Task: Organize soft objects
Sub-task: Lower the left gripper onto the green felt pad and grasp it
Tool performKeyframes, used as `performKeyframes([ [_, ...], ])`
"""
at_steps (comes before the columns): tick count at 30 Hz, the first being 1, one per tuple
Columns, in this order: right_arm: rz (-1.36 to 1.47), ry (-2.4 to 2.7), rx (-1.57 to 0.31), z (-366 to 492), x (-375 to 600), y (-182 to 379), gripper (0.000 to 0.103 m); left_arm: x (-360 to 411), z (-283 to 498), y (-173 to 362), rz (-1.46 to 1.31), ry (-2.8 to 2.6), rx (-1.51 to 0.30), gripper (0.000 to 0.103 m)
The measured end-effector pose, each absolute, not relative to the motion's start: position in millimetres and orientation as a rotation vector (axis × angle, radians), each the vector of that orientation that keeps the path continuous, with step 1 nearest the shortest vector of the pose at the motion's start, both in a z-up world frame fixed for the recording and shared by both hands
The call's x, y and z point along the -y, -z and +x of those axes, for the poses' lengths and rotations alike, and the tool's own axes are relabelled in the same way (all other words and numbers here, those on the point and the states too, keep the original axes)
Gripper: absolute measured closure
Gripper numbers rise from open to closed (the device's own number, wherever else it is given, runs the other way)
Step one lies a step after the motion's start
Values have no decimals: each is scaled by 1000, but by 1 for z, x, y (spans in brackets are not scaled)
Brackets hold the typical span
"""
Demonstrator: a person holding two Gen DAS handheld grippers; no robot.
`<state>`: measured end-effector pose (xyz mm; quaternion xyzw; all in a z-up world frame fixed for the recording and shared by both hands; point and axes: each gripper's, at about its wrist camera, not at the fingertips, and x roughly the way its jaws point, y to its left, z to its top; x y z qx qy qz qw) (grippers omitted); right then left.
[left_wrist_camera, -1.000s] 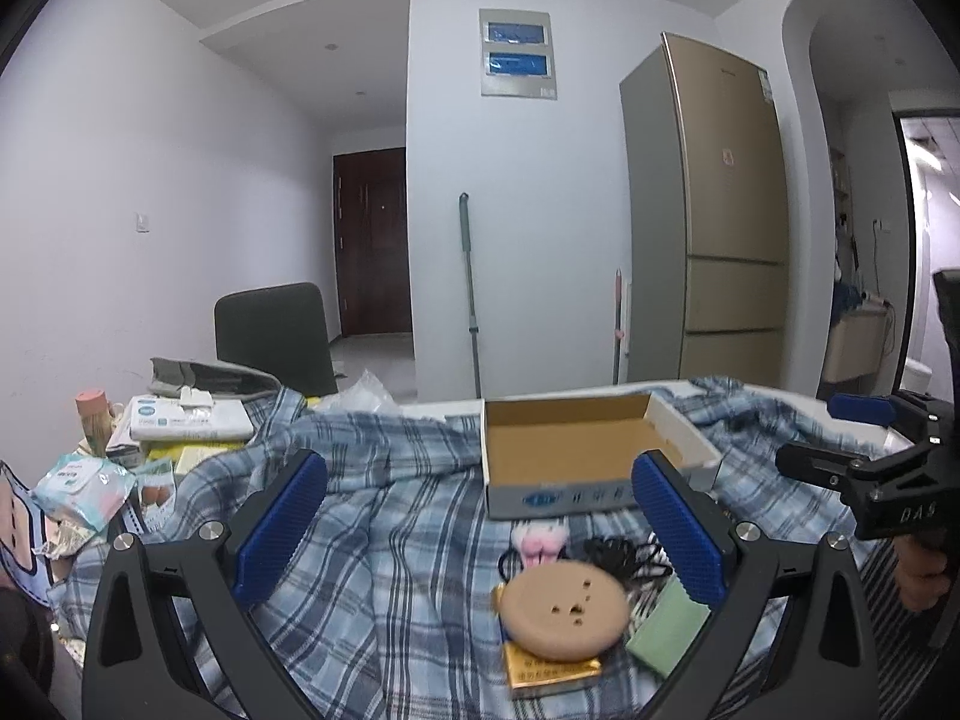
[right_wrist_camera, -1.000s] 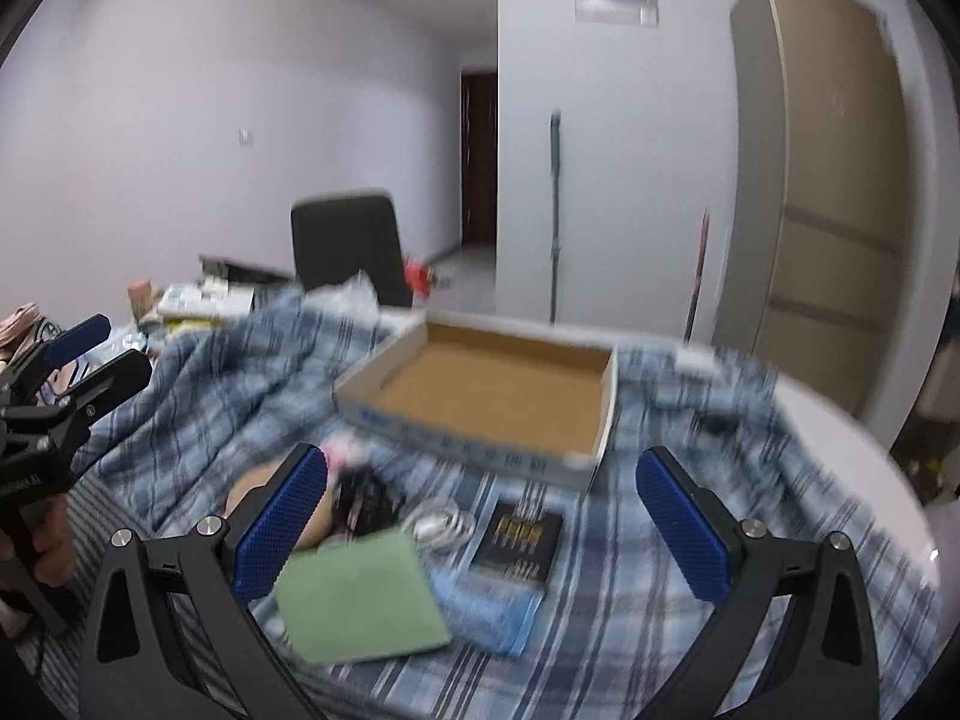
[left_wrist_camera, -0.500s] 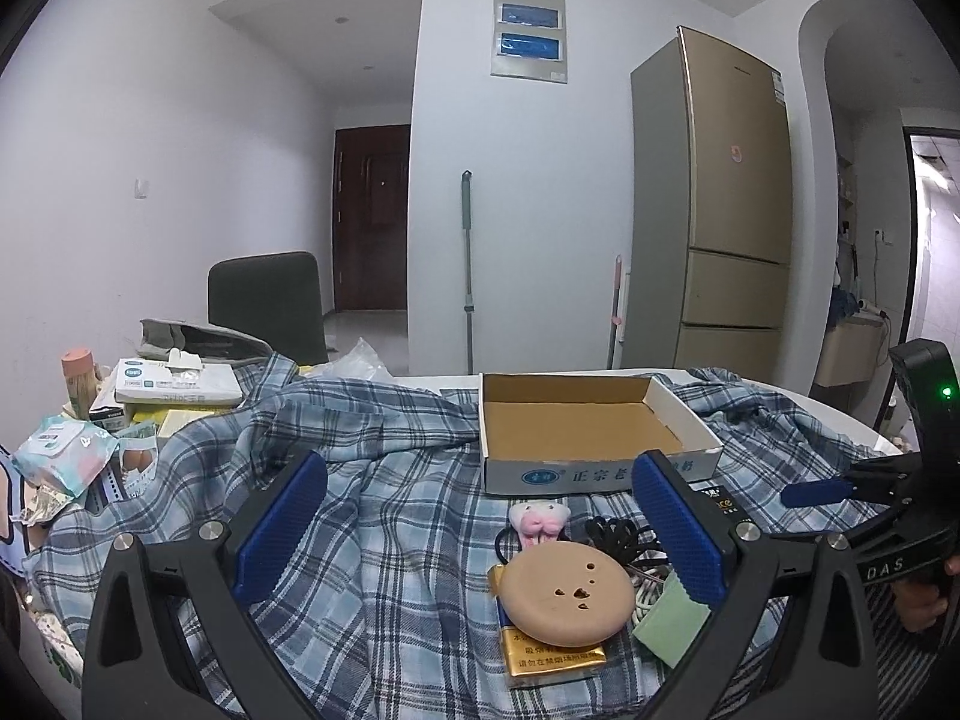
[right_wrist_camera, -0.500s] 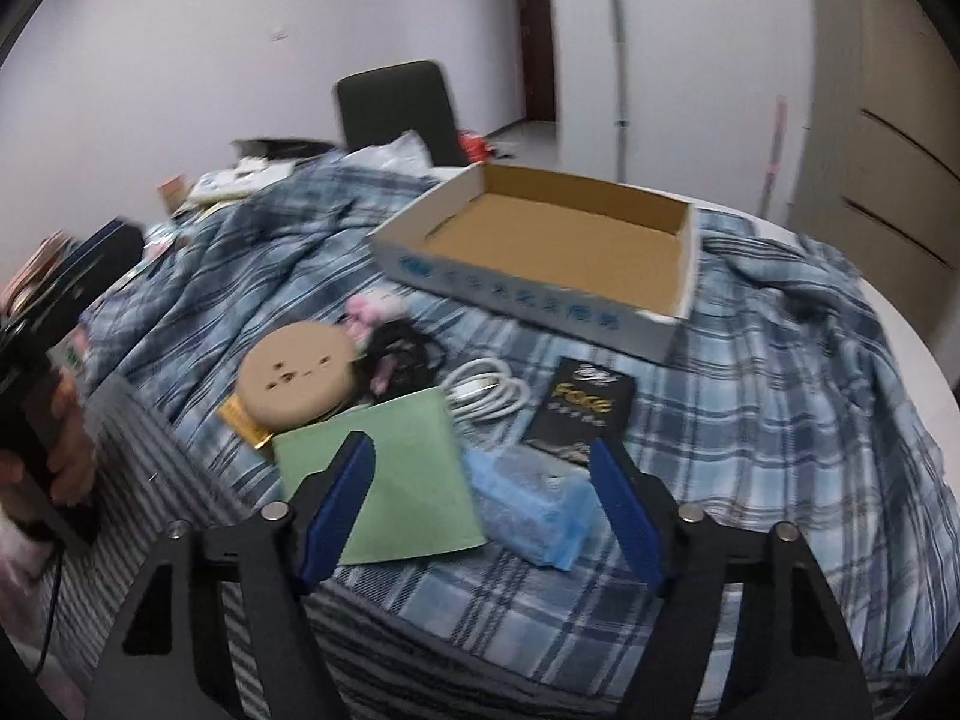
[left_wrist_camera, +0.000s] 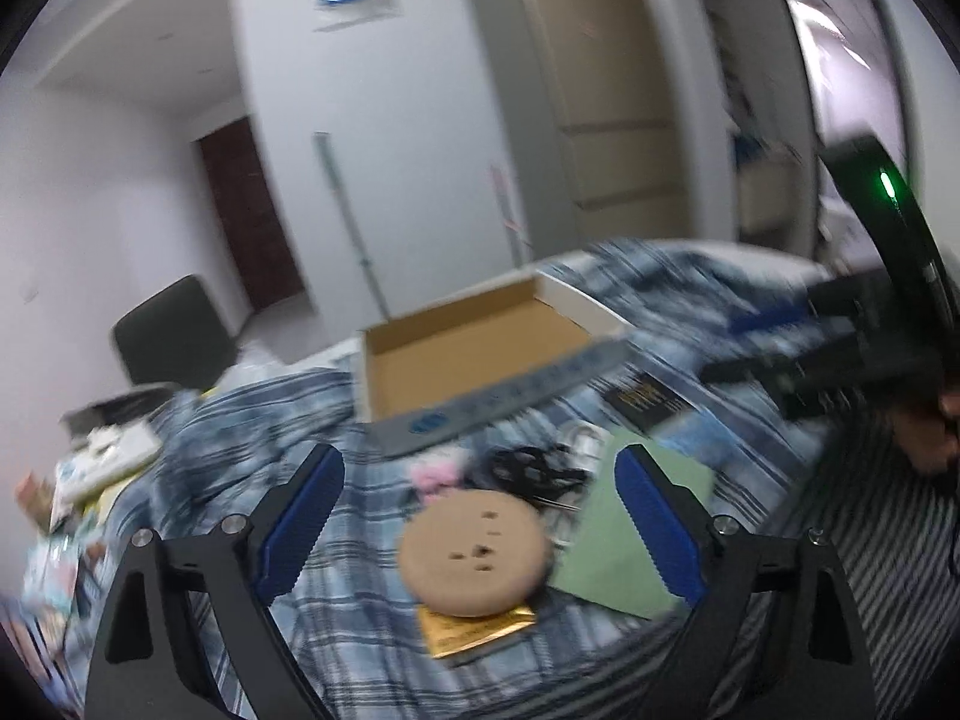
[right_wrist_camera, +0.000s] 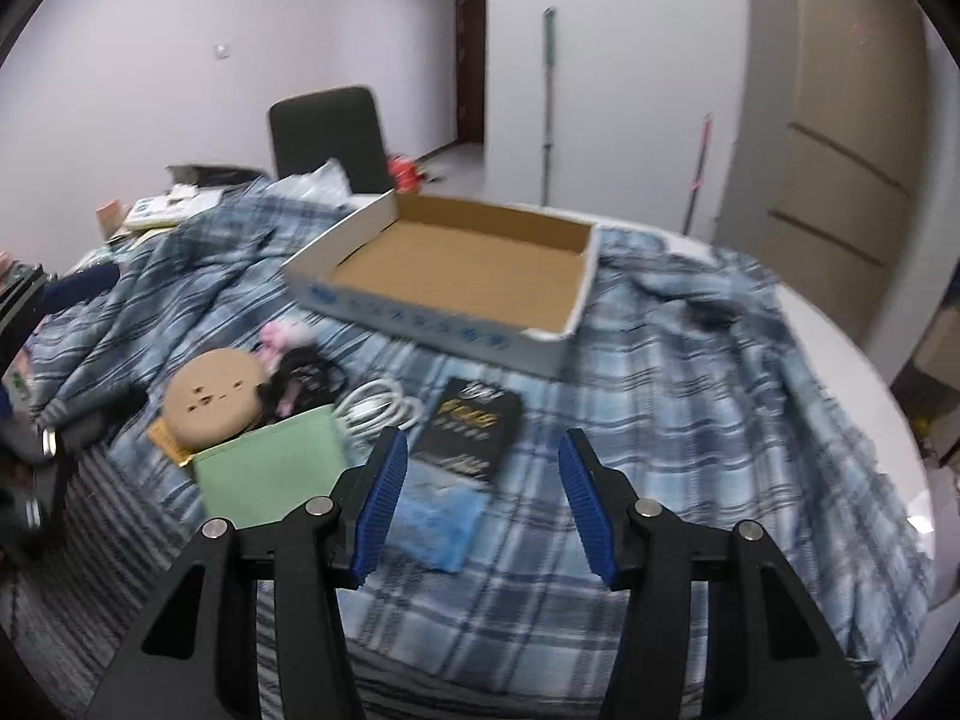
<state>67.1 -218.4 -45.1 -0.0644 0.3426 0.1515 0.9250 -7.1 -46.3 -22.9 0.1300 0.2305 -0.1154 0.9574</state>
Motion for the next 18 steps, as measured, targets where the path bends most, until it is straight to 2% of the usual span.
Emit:
performKeyframes([
  [10, -46, -206, -662, 69, 240, 49, 51, 130, 14, 56, 516, 490, -758, 13],
  [18, 18, -178, -688, 72, 254, 54, 51, 159, 27, 81, 642, 475, -851, 13],
])
